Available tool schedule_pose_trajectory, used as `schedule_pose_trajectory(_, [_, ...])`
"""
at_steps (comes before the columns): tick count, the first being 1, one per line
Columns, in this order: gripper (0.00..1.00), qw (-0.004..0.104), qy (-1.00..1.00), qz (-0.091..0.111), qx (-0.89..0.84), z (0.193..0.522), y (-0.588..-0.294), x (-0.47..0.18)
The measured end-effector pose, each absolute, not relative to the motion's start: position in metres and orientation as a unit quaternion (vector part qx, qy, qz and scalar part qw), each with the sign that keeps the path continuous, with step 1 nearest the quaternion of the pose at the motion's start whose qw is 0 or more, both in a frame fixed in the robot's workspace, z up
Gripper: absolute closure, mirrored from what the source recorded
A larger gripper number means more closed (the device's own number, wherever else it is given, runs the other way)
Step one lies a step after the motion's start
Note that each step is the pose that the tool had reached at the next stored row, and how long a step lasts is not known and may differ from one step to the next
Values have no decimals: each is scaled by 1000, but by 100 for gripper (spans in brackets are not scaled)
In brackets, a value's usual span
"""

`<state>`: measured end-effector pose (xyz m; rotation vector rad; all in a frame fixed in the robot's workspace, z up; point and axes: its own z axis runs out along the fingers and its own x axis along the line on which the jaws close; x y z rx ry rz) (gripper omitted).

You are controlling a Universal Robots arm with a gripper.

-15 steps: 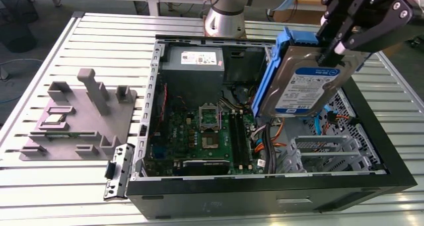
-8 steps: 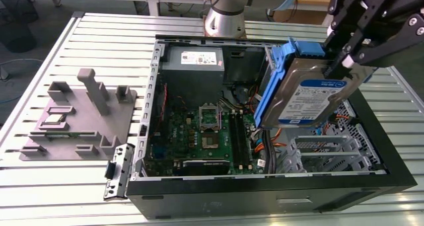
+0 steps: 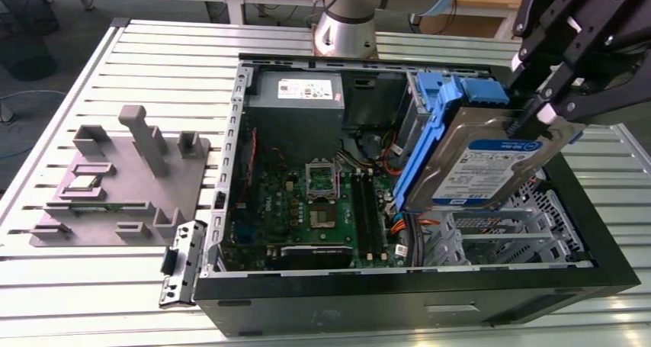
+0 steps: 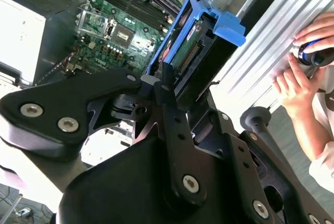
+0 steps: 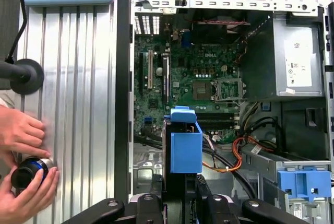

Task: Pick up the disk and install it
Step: 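Pick up the disk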

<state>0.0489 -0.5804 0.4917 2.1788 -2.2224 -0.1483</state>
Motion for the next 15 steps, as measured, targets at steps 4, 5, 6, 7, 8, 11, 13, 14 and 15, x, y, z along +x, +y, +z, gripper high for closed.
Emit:
schedule_pose_trajectory(4, [65, 13, -713, -48, 699, 491, -580, 57])
schedule_pose_trajectory(5, [65, 13, -713, -48, 699, 491, -580, 61])
schedule_pose_trajectory(6, [65, 13, -713, -48, 699, 491, -580, 64])
schedule_pose_trajectory(7, [65, 13, -713, -48, 699, 491, -580, 67])
schedule_pose_trajectory(8, [65, 14, -713, -48, 699, 491, -580, 70])
schedule_pose_trajectory(11, [65, 14, -713, -49, 699, 490, -580, 78])
schedule_pose_trajectory(13, [65, 14, -713, -49, 699, 490, -580, 83])
schedule_pose_trajectory(14, [65, 14, -713, -49, 699, 490, -580, 86])
schedule_pose_trajectory(15, [65, 14, -713, -49, 699, 490, -580, 88])
